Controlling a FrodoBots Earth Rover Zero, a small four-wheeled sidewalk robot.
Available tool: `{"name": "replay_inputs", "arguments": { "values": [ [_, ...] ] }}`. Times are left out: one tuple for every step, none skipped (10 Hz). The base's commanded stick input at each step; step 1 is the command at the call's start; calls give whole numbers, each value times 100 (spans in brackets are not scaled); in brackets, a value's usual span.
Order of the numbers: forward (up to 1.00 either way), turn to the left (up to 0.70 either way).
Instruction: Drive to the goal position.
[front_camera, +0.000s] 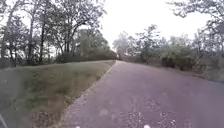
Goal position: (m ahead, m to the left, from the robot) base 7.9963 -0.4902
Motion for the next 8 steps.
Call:
{"name": "replay_inputs", "arguments": {
  "values": [
    [70, 0],
    [70, 0],
    [70, 0],
    [70, 0],
    [70, 0],
    [70, 0],
    [70, 0],
    [70, 0]
  ]
}}
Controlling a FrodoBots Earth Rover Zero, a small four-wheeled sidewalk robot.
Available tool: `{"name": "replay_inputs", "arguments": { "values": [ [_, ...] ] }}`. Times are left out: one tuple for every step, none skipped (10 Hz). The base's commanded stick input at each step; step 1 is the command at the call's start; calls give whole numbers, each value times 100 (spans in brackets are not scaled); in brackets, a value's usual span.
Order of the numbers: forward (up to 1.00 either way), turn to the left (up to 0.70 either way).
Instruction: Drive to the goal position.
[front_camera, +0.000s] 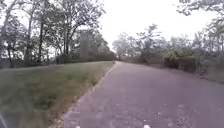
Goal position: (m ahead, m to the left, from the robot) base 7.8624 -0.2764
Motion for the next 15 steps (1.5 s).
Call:
{"name": "replay_inputs", "arguments": {
  "values": [
    [70, 0],
    [70, 0],
    [70, 0],
    [70, 0],
    [70, 0],
    [70, 0],
    [70, 0],
    [70, 0],
    [70, 0],
    [70, 0],
    [70, 0],
    [70, -19],
    [70, -20],
    [70, 0],
    [70, 0]
  ]
}}
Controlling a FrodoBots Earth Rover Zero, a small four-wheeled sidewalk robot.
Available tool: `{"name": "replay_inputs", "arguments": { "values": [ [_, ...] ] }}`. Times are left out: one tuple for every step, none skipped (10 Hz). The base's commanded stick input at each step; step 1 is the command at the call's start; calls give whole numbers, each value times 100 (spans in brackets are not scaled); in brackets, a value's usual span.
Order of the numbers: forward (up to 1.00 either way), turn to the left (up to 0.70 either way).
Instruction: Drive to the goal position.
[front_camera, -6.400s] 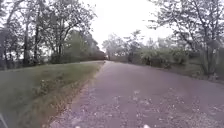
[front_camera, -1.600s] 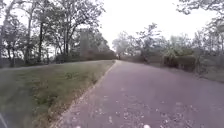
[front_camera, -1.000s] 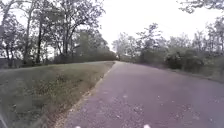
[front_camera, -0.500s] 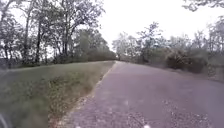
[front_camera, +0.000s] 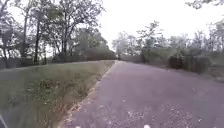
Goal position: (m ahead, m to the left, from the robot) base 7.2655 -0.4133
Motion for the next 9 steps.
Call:
{"name": "replay_inputs", "arguments": {
  "values": [
    [70, 0],
    [70, 0],
    [70, 0],
    [70, 0],
    [70, 0],
    [70, 0],
    [70, 0],
    [70, -12],
    [70, -35]
  ]
}}
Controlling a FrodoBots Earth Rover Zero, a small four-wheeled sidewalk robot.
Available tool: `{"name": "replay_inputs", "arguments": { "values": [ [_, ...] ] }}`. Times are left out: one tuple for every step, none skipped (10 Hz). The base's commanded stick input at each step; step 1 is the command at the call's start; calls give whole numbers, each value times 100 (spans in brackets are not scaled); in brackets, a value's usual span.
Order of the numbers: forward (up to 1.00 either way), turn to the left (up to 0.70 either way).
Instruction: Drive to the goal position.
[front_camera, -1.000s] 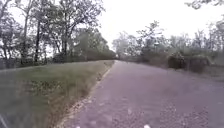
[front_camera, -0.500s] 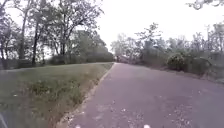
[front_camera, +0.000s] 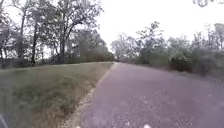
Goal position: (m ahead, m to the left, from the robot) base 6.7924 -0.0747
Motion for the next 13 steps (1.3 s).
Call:
{"name": "replay_inputs", "arguments": {
  "values": [
    [70, -35],
    [70, -35],
    [70, 0],
    [70, 0],
    [70, 0],
    [70, 0],
    [70, 0],
    [70, 0],
    [70, 0],
    [70, 0],
    [70, 0],
    [70, 0],
    [70, 0]
  ]
}}
